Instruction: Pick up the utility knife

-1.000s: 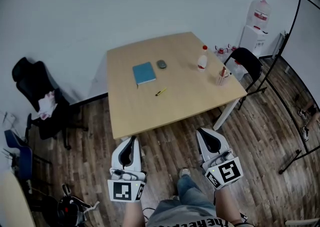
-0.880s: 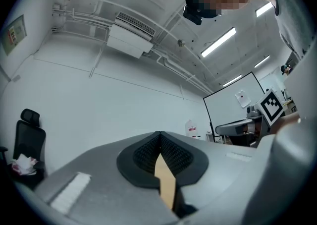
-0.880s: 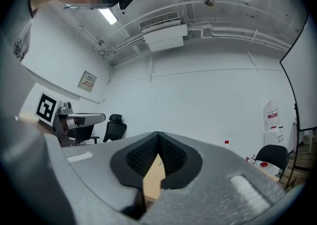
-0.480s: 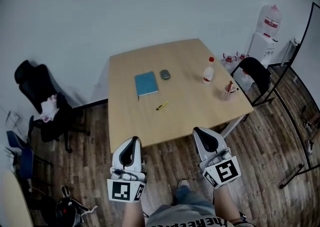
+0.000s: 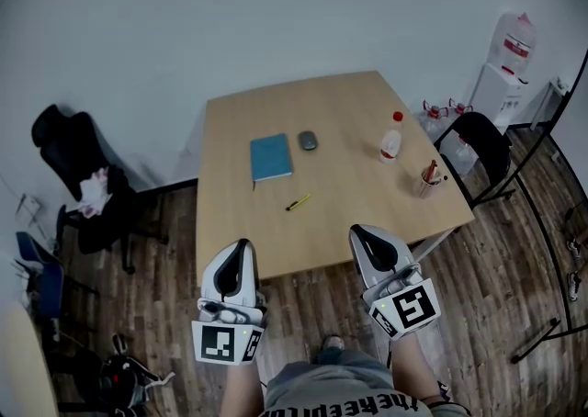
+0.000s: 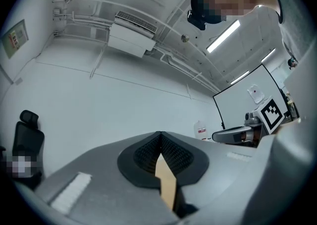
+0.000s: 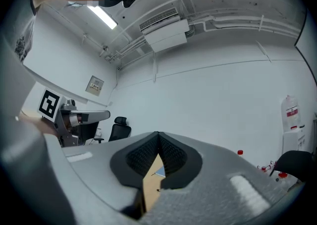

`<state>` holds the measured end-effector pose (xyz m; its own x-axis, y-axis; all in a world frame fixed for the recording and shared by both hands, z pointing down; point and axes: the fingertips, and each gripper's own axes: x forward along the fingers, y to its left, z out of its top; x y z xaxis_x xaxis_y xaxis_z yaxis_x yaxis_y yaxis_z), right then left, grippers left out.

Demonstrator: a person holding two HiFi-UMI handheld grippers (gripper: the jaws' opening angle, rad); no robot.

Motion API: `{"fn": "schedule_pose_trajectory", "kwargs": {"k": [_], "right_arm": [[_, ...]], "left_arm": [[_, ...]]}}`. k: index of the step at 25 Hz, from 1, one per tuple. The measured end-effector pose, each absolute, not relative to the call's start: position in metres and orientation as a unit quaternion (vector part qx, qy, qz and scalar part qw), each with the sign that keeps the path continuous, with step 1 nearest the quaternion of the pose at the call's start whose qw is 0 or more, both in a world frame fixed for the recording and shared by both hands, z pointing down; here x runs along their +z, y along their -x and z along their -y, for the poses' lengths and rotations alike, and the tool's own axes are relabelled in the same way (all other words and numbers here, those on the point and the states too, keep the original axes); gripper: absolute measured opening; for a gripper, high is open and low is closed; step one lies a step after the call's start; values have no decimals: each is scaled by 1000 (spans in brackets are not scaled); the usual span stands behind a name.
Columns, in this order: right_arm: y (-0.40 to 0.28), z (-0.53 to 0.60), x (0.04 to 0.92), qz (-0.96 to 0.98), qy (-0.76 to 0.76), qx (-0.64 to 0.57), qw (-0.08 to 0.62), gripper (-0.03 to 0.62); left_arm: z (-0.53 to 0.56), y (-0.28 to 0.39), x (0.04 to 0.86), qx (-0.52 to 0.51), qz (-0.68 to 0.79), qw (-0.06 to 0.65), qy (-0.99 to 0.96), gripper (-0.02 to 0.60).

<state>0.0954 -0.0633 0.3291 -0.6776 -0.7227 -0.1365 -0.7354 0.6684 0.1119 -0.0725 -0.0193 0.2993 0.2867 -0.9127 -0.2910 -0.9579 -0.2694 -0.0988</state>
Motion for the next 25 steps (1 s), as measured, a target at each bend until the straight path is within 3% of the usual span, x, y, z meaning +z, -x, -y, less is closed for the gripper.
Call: {"fn": "schedule_pose_trajectory", "kwargs": {"k": [25], "right_arm": [[-69,165,346,-914,402,51,26,2]], "left_arm": [[124,91,316,56,-583,108,803,17]]}}
